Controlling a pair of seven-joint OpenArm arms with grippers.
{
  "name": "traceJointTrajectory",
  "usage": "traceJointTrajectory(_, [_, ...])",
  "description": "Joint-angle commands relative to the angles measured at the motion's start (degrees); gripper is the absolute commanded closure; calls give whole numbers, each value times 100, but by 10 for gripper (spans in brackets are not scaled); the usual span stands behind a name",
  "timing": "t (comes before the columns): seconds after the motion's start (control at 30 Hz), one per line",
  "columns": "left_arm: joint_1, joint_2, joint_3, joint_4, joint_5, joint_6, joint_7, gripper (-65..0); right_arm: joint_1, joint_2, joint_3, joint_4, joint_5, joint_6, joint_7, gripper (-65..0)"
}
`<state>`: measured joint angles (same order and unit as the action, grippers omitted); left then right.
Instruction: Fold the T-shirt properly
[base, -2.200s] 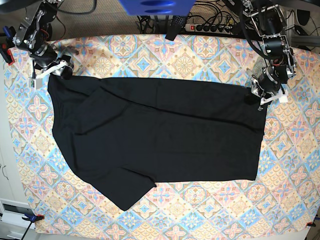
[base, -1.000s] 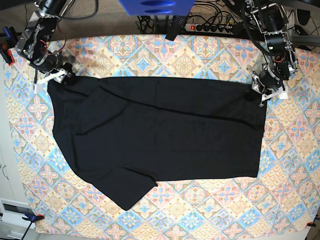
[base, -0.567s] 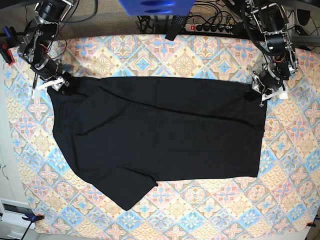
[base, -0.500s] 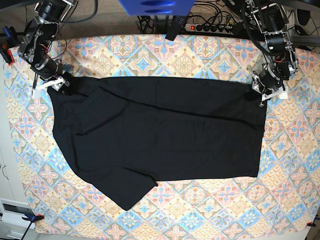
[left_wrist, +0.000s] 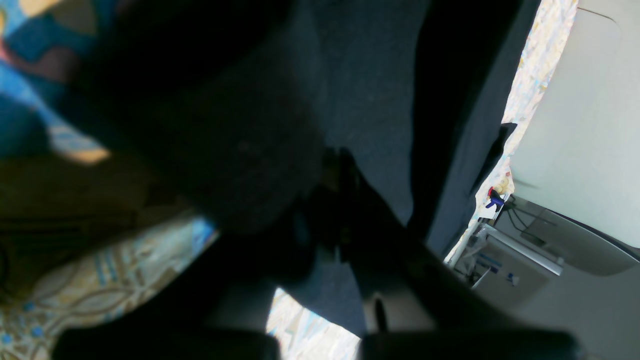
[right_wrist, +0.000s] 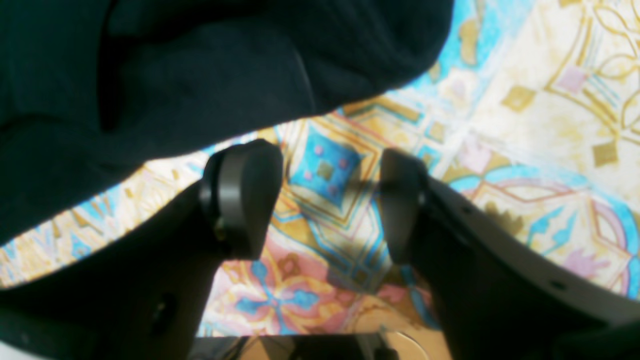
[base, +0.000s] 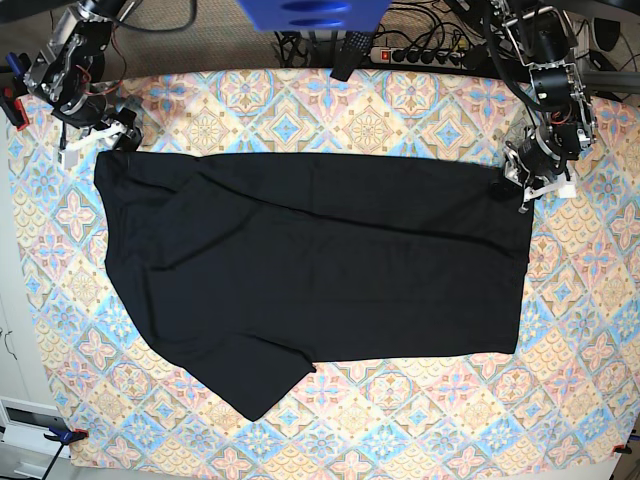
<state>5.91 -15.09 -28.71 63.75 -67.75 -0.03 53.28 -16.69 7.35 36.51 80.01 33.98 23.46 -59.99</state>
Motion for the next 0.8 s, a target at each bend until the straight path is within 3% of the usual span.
traceJointTrajectory(0.0, [-7,-69,-17,56,45,34,-5,0,-15,34,2,-75,-114,-39,-72,-351])
traceJointTrajectory(0.53, [160,-69,-17,56,36,34,-5,0,759,-116,-7,-462,-149,-39,-63,-347])
traceJointTrajectory(0.63, [196,-69,-17,56,27,34,-5,0,759,-116,-7,-445,-149,-39,-63,-280])
traceJointTrajectory(0.77, [336,-174,-17,65,27,25,-5,0,733,-116,19,-427,-114,-12,-72,-79])
